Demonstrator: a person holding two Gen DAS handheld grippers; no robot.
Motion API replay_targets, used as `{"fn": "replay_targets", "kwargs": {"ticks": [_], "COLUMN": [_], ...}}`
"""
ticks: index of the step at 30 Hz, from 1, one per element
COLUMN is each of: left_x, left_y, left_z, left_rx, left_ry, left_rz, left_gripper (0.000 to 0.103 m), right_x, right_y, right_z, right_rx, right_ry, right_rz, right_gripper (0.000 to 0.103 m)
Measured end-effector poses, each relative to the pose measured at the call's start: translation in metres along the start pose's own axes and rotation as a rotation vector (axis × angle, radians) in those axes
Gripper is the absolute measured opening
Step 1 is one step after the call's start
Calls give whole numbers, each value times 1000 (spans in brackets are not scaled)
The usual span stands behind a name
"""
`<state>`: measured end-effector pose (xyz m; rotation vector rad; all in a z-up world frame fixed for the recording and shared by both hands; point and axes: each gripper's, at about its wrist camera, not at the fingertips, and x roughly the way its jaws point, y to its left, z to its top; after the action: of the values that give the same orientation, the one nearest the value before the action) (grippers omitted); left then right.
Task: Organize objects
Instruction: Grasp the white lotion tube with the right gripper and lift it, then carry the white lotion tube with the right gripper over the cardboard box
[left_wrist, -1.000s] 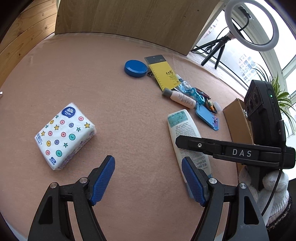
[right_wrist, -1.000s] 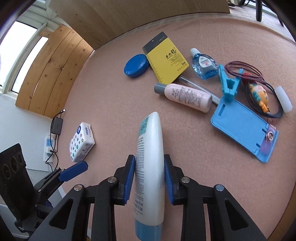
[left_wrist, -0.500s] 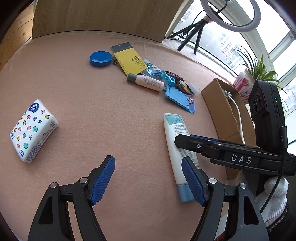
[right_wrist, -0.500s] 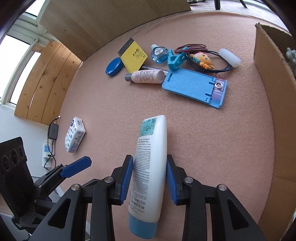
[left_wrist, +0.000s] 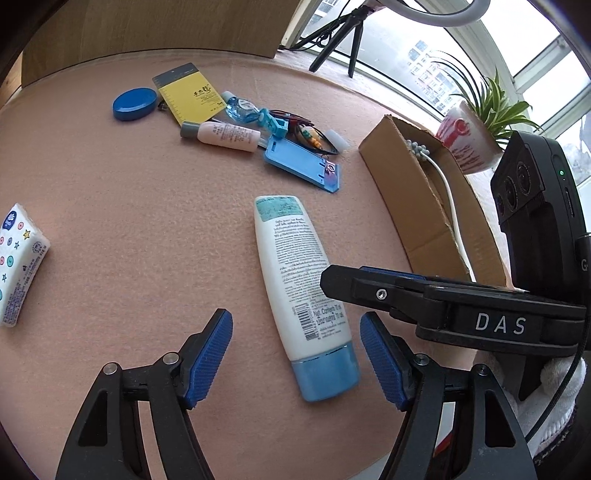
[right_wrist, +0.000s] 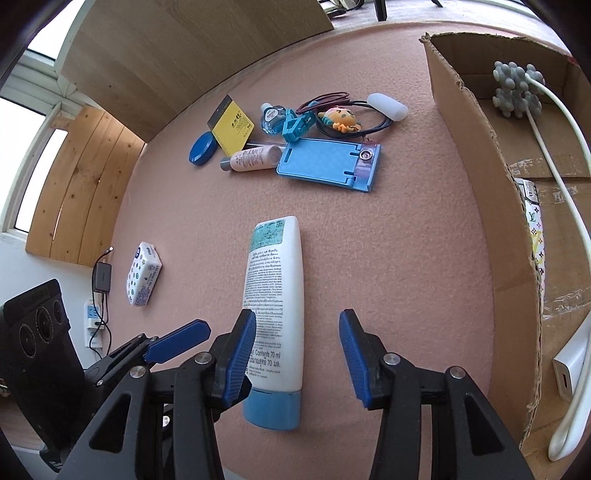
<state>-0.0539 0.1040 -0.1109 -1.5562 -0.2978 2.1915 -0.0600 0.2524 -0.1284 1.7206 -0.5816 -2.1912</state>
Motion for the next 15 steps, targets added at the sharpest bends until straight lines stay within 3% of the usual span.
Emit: {"fn": "replay_targets", "kwargs": {"ticks": [7, 15], "left_x": [15, 22], "left_y": [-10, -14], "left_z": [2, 4], "left_rx": [12, 15], "left_ry": [39, 63], "left_rz": [-27, -26], "left_gripper": [71, 64], "right_x": [1, 7], "right_y": [2, 7], "right_z": [-6, -5], "right_rx": [-4, -24], "right_ry": [14, 35], "right_rz": [10, 7], "right_gripper": [43, 35]}}
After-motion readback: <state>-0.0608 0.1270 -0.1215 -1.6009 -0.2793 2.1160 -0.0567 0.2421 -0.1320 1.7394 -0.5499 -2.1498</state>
